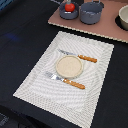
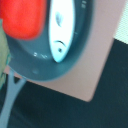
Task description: Place the pan onto the stove and place the fish and sausage into the pan.
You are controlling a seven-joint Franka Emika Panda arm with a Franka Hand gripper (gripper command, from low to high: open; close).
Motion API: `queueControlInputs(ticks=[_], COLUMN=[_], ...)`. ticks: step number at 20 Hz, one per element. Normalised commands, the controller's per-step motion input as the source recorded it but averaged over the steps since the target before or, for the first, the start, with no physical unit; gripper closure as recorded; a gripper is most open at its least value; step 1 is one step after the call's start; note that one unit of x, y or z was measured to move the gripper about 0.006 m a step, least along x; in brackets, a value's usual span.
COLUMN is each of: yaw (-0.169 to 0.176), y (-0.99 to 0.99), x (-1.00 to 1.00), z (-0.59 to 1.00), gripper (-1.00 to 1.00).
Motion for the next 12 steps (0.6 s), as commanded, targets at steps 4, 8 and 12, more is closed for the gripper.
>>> queueControlInputs(ticks=[4,8,12], yaw=[-0.022,-0.022,-0.051], y=[-0.6,-0.47,-0.16], x=[0.02,-0.01,-0.09], z=[0.2,0.13,0.03], gripper=[-1.0,-1.0,-1.0])
